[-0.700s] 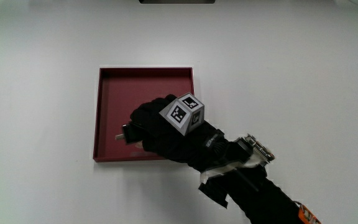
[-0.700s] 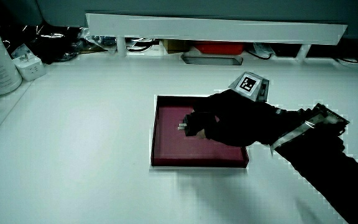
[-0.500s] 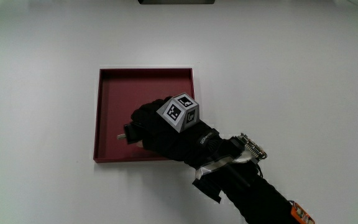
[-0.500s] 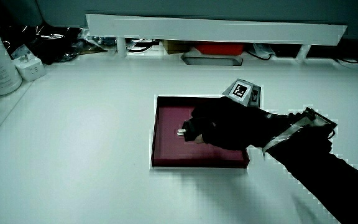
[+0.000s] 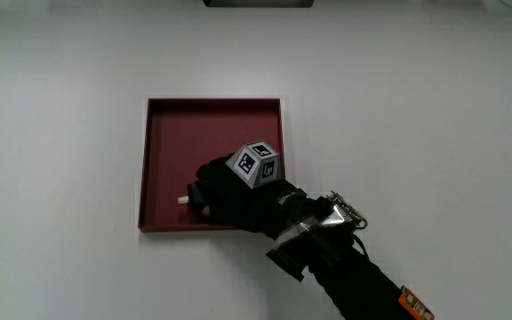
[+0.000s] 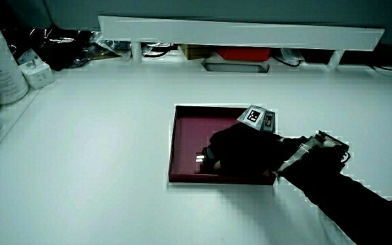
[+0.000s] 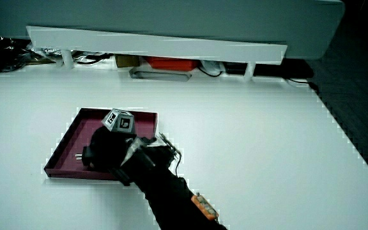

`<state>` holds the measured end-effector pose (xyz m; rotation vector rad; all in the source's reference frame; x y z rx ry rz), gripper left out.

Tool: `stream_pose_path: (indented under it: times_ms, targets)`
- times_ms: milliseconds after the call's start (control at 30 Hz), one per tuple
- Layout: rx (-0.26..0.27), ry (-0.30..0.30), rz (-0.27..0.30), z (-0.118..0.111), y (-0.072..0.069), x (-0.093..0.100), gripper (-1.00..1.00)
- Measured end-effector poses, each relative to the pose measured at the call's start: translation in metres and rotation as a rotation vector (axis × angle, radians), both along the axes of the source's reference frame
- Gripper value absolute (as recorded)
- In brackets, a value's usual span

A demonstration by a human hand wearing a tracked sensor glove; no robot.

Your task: Place charger into plate

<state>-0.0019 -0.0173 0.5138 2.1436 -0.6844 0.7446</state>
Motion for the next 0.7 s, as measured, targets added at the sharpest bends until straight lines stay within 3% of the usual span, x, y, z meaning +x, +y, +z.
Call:
stream_pose_path:
  times_ms: [167, 200, 333, 433, 700]
  targets:
    - [-0.033, 0.036, 0.001, 0.016, 0.003, -0.001, 0.0]
    - [-0.043, 0.015, 0.016, 0.017, 0.003, 0.0, 0.0]
    - [-0.029, 0.034, 0.018, 0.015, 0.003, 0.0, 0.0]
    - [-0.049, 0.02, 0.026, 0.018, 0.003, 0.002, 0.0]
    - [-0.045, 0.019, 0.028, 0.019, 0.004, 0.003, -0.47]
